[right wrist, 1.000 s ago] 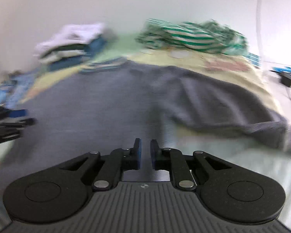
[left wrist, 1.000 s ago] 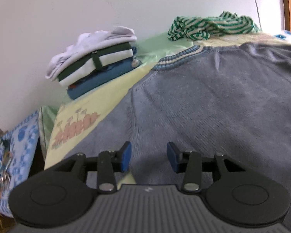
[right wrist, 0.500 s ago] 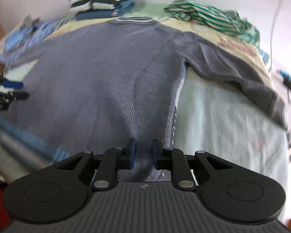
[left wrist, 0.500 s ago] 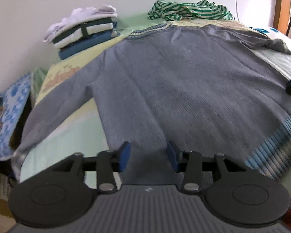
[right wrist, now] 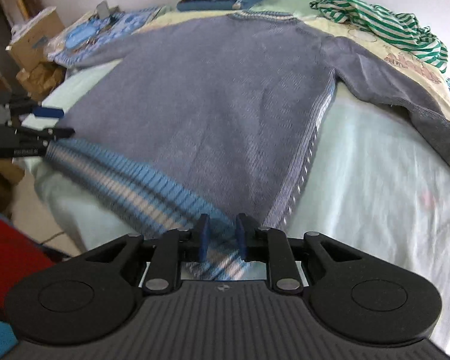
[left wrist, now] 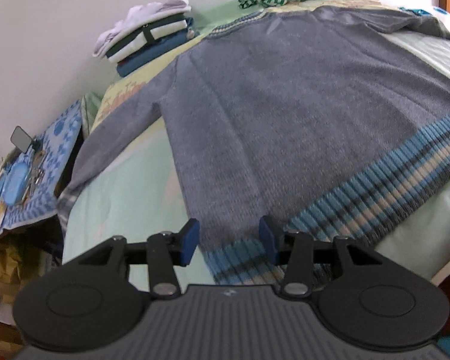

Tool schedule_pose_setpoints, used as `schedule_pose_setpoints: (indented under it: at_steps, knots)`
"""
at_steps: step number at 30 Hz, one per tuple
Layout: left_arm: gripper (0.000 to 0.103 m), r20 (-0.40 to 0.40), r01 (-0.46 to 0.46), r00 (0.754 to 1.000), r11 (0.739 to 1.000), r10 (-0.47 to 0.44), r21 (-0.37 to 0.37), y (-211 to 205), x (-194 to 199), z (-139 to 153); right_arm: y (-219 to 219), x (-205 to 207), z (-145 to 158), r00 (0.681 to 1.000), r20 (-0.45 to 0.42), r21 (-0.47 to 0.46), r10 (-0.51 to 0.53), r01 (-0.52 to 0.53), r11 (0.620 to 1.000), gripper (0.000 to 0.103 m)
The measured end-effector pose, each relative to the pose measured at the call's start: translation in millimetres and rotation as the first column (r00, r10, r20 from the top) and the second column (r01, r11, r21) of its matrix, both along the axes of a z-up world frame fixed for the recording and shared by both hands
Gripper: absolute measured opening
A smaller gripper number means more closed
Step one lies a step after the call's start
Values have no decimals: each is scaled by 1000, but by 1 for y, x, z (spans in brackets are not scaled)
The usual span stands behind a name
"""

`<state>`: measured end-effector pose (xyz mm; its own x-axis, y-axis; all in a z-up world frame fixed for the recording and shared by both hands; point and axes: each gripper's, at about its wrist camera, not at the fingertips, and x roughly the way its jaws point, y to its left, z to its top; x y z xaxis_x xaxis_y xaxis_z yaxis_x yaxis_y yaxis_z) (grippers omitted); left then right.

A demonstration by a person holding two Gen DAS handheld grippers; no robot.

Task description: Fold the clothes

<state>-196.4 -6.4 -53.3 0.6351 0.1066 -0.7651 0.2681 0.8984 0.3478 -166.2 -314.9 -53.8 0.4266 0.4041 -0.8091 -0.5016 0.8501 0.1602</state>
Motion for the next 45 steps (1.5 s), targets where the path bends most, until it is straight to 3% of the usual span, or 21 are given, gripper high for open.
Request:
schedule_pose_setpoints:
  at_steps: [2,7,10,14,17,20,23,24,27,31,33,37,41,43,45]
  knots:
    - [47,-4,15,1000,999,-14,37,-6,-2,-1,1,3,3,1000,-6,7,11,-11,1000,19]
    - [49,-20,32,999,996,-31,80,-22,6,0,5,27,2,994,77,95,-80,73,993,20]
    - [49,-15,30,999,996,-29,82,-29,9,-3,18,36,-7,989,127,50,-77,71,996,20]
    - [49,-51,18,999,998,-15,58,-22,5,-1,14,24,-10,992,123,20,-30,28,999,24]
    - [49,-80,25,997,998,-20,51,-22,2,0,9,8,-8,995,98,4,1,-1,1000,37]
    - [49,-107,75,992,995,-67,71,-30,8,3,8,1,-7,997,78,-10,4,-4,1000,38]
    - [59,-65,147,987,989,-145,29,-41,25,15,8,10,-6,998,34,26,-59,58,998,39]
    - [65,-45,180,983,984,-179,17,-47,33,17,6,15,-6,996,16,46,-92,91,995,39]
    - [67,6,290,957,957,-290,14,-71,59,19,5,21,-6,986,-12,64,-165,166,984,38]
    - [67,56,450,890,891,-453,57,-113,92,11,-6,23,-3,953,-32,67,-300,302,951,38]
    - [67,86,530,840,845,-535,73,-139,108,9,-22,22,0,905,-38,95,-423,425,900,39]
    - [67,152,660,732,747,-664,87,-195,131,13,-65,24,0,730,-56,116,-681,682,722,39]
    - [68,162,710,679,697,-716,103,-243,147,8,-110,29,-6,568,-128,183,-813,819,543,42]
    - [68,166,722,658,678,-735,140,-267,156,3,-128,33,-8,507,-159,211,-847,856,472,43]
    - [70,169,725,649,671,-742,157,-286,162,2,-144,37,-9,467,-188,240,-864,875,421,44]
